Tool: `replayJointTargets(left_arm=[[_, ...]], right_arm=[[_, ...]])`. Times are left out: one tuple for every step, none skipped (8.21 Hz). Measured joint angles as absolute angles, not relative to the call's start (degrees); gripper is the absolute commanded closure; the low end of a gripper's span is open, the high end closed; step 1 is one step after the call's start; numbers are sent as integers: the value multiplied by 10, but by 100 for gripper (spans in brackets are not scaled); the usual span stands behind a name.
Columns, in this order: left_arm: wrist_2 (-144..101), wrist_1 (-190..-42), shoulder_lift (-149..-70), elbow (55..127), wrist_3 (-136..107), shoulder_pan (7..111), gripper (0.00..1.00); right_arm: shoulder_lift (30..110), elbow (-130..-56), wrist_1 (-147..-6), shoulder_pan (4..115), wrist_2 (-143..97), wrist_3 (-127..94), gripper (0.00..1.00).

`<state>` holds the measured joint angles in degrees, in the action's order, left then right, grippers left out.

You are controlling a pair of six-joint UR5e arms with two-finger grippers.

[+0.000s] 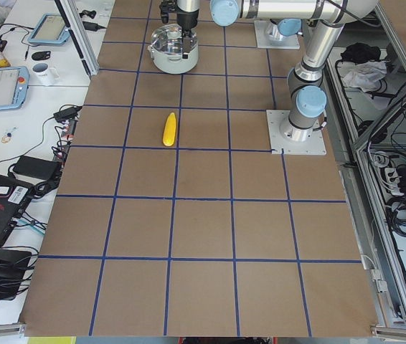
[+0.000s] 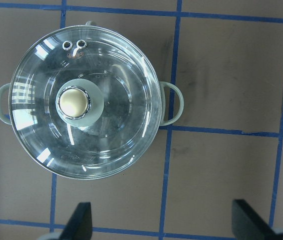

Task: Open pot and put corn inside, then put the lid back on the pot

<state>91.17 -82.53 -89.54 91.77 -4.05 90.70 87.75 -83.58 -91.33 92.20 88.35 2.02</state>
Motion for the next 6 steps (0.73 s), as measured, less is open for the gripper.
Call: replayJointTargets(left_arm=[[911,-825,-894,918,-40,907,0],[910,-824,-895,918,-41,907,0],[910,-823,-894,918,-42,906,0],[910,-820,-894,918,-46,904,0],[910,-814,-894,918,-49,899,0],[910,-802,-895,921,-56,890,0]], right_arm=[[877,-836,-914,922,883,20,2],[877,-836,-915,922,883,20,2],[876,-836,-916,922,883,21,2],[876,-836,-917,922,883,22,2],[876,-836,-917,922,884,23,2],[875,-836,-917,922,884,23,2]])
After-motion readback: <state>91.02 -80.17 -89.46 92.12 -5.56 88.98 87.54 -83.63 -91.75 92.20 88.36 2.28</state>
